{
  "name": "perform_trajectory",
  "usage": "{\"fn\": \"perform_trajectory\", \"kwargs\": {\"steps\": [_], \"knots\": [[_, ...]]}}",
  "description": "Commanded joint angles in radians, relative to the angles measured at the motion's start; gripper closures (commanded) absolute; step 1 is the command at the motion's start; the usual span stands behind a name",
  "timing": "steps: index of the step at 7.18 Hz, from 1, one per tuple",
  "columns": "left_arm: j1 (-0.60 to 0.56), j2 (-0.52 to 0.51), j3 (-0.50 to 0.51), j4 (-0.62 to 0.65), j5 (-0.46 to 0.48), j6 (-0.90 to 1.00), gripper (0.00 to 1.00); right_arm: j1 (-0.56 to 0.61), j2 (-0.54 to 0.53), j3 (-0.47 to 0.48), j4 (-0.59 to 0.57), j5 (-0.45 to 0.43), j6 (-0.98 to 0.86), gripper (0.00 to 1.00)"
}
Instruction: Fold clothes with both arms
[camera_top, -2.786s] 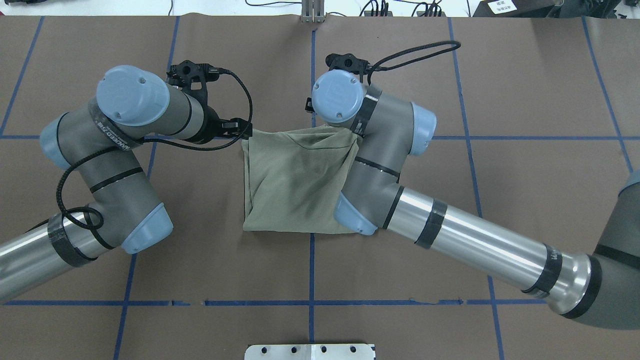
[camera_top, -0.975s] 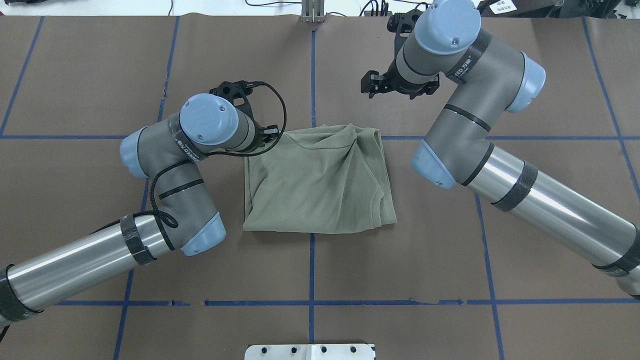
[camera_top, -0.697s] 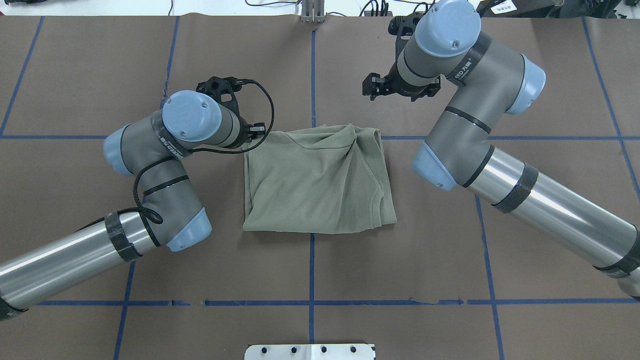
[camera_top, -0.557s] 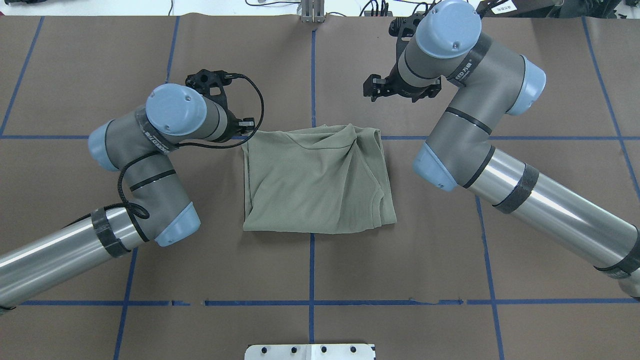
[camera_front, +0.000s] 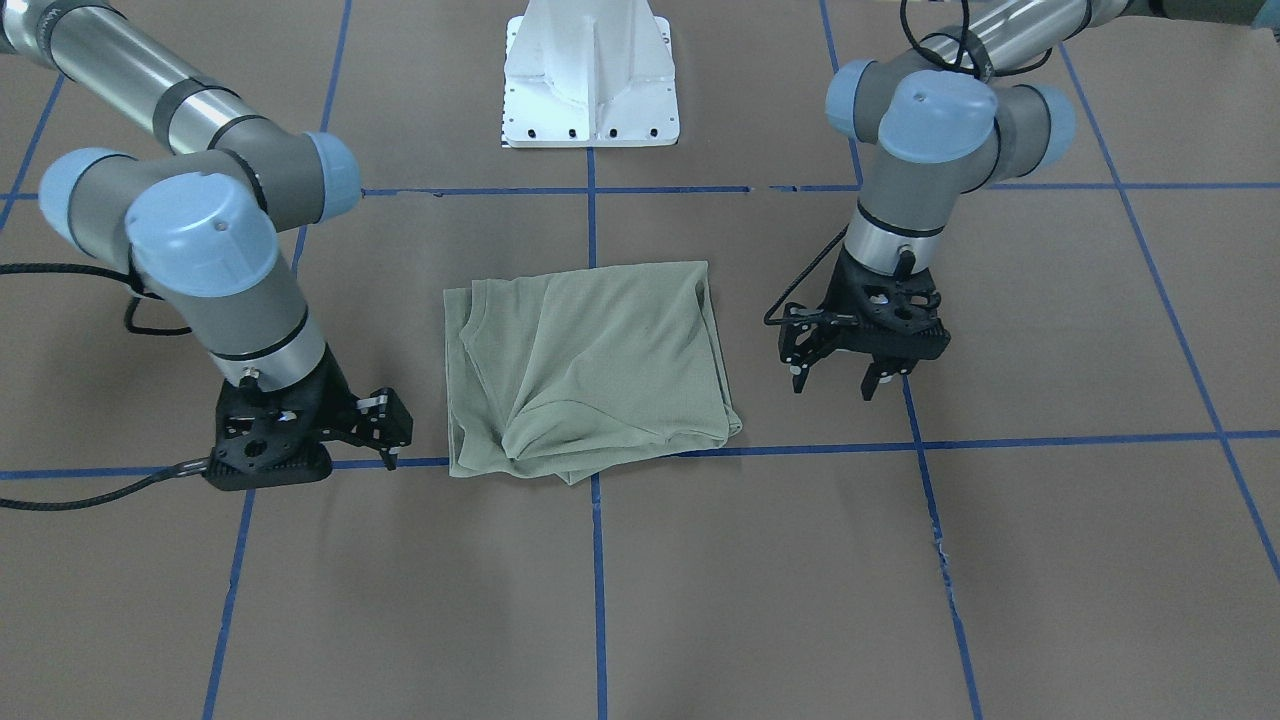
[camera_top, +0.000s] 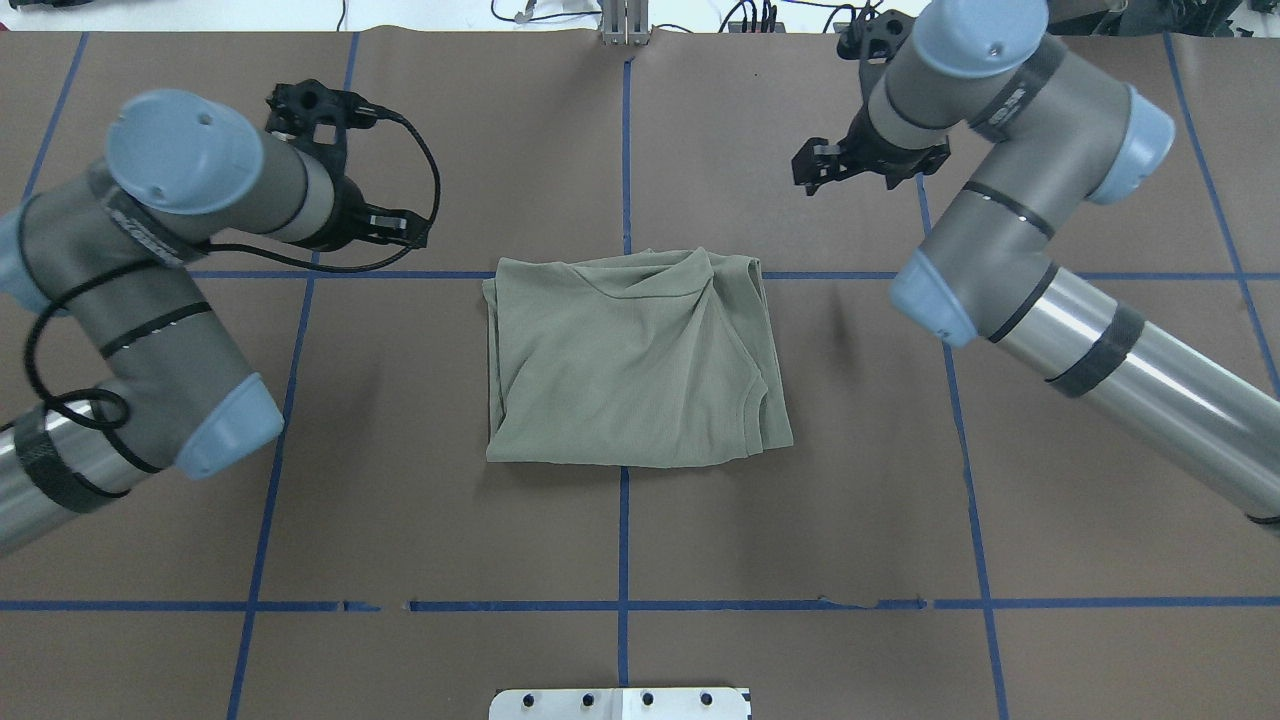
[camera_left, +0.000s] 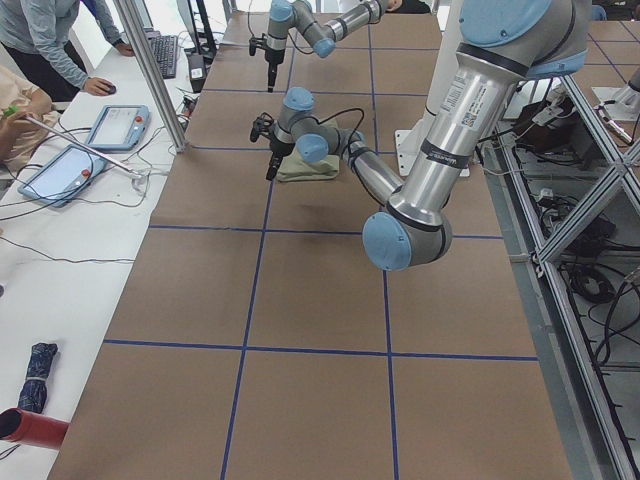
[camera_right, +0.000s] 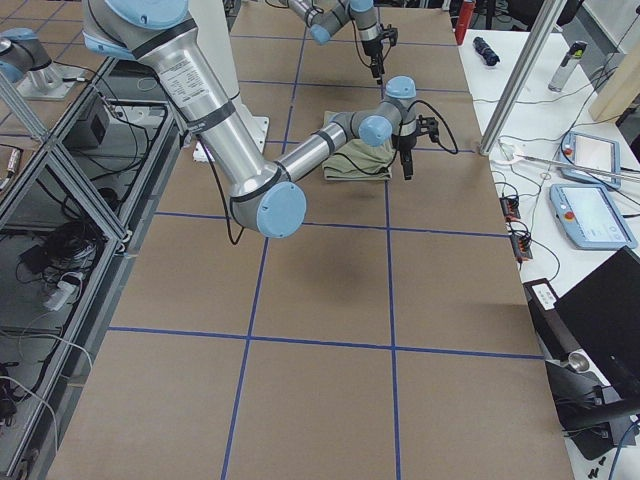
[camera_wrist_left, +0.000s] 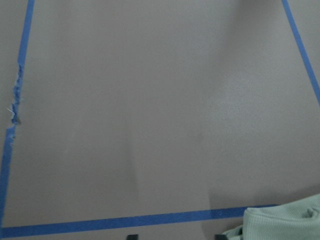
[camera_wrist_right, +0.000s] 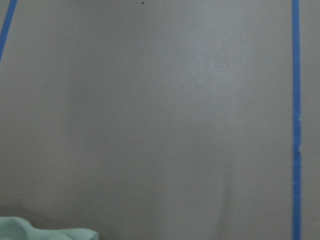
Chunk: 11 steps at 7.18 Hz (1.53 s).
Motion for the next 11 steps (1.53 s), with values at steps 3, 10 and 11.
{"fn": "perform_trajectory", "kwargs": {"steps": [3, 10, 11], "knots": [[-0.473, 0.356, -0.168, 0.084, -0.28, 0.77, 0.0, 0.419, -0.269, 0.037, -0.06, 0.362, -0.618, 0.0], [-0.81, 0.469, 0.011, 0.286, -0.418, 1.01, 0.0, 0.602, -0.66, 0.347, -0.32, 0.297, -0.681, 0.0], [-0.815, 0.486, -0.001, 0.293, -0.456, 1.044, 0.0, 0.602, -0.665, 0.347, -0.318, 0.303, -0.682, 0.0]]}}
